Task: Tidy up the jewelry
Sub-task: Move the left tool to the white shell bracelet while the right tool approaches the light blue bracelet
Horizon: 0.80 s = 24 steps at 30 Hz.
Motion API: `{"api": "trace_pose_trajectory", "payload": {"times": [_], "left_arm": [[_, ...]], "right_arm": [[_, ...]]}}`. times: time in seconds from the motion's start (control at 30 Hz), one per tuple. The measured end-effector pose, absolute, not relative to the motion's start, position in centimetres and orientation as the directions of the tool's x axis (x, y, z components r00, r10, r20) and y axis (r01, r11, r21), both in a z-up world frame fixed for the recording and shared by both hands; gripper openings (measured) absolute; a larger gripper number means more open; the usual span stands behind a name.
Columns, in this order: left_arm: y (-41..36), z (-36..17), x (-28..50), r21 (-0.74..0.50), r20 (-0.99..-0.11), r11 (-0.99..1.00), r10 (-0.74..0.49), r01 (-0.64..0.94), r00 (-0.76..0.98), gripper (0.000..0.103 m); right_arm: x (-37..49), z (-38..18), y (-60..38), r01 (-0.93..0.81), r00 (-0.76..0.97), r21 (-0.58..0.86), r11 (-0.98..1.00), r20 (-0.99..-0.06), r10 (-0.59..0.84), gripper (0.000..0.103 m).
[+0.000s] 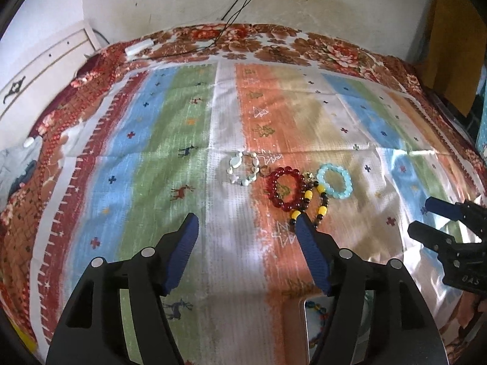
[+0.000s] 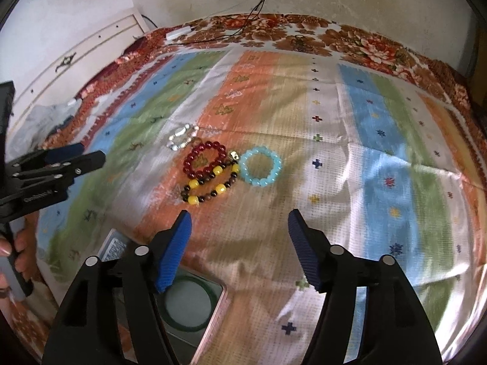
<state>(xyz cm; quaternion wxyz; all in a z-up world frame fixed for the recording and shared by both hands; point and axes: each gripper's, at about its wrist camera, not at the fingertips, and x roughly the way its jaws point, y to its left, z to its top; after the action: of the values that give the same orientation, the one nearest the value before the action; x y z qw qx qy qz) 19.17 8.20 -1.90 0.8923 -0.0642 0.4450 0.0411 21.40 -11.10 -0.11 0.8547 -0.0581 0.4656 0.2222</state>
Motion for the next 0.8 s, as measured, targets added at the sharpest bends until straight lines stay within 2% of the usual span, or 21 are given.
{"api": "trace_pose_trajectory", "payload": {"times": [0.8], "left_arm": [[10.3,-5.0,25.7,-0.13,-0.853,0.976,-0.021,-0.173,0.521,0.067]], "right_arm": [[27.5,-2.6,-10.4,-0.365,0.431,0.113,0.924,-0.859,0.275,0.068]]}}
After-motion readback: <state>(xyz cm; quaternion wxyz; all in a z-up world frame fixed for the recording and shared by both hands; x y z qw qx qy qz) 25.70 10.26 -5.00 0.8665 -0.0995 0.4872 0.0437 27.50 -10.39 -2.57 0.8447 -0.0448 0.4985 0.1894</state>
